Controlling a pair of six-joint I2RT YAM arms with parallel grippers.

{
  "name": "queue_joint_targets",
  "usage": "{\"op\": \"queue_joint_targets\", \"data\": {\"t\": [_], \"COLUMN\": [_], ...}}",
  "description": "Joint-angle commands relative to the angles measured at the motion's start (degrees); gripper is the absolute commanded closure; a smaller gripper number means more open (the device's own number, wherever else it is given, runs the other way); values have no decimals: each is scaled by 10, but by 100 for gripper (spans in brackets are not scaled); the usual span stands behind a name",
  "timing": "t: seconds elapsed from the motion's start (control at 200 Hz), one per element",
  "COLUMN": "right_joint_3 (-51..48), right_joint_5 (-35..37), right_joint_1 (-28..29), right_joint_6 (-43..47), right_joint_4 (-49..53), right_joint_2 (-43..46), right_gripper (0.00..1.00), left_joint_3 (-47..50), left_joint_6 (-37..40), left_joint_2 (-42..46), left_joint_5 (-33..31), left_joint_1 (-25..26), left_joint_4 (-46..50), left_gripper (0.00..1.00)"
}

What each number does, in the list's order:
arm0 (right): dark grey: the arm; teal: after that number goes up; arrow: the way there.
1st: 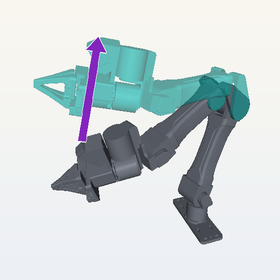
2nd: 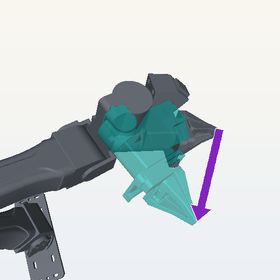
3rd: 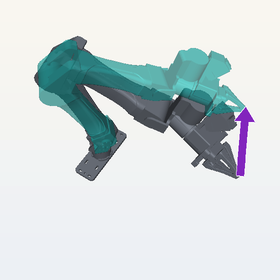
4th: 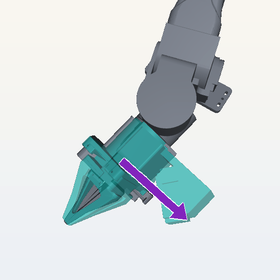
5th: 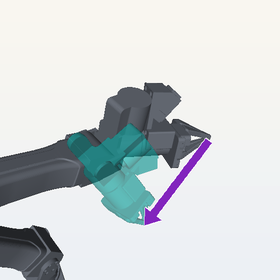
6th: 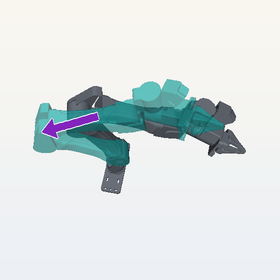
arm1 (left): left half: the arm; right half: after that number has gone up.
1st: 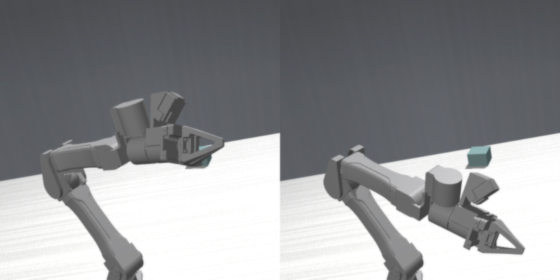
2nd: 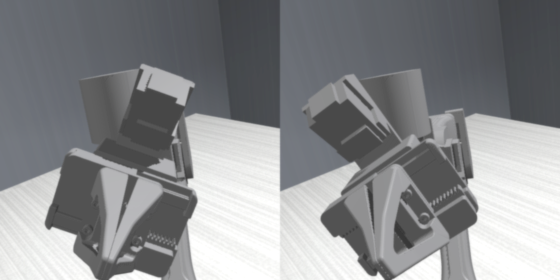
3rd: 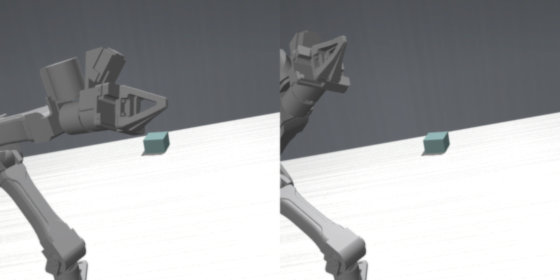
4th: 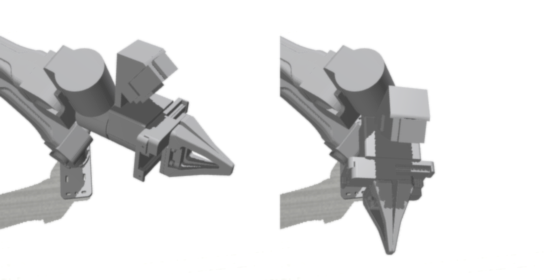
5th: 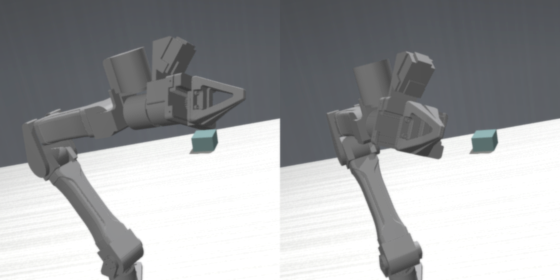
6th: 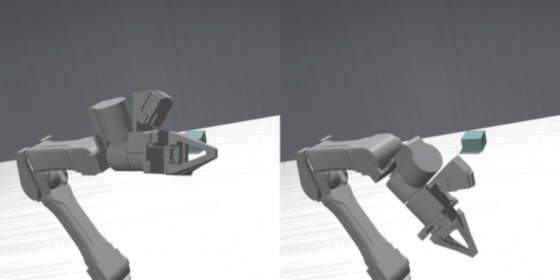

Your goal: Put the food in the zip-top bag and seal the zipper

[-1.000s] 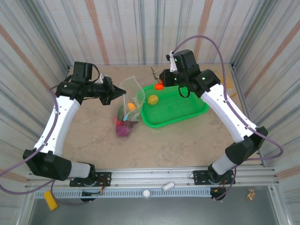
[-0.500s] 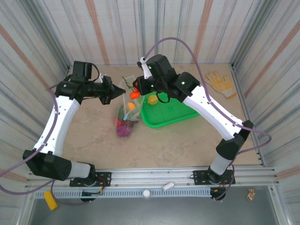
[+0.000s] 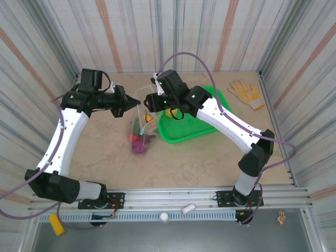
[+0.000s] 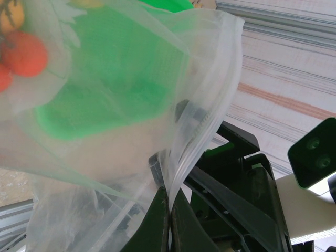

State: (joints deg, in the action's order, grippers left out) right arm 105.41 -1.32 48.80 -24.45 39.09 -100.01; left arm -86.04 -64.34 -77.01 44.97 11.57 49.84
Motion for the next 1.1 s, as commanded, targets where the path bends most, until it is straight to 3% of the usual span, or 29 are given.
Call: {"op": "queue_joint_targets", "data": {"t": [0.0, 0.27, 0.461, 0.571, 0.837, 1.097], "right_joint_3": [-13, -10, -17, -39, -97, -164], "right_joint_5": [5, -16, -89, -76, -86, -123], "right_joint_1": [-6, -28, -97, -130, -191, -206], "right_joint_6": [-6, 0, -65, -74, -90, -238], "right_joint_4": [-6, -9, -31, -34, -28, -132], "right_joint_2": [15, 54, 92, 103, 28, -70], "right_gripper": [36, 39, 39, 38, 35, 31], "left_joint_3": [-18, -15, -13, -16, -18, -13], "left_joint_6": [11, 11, 15, 15, 20, 6], "left_joint_2": [19, 23, 25, 25, 32, 31], "left_joint_5": [4, 1, -4, -5, -10, -5], "left_joint_1": [-3, -3, -3, -3, -2, 1], "left_joint_4": [9, 10, 13, 13, 16, -3], "left_gripper": [100, 100, 100, 100, 100, 100]}}
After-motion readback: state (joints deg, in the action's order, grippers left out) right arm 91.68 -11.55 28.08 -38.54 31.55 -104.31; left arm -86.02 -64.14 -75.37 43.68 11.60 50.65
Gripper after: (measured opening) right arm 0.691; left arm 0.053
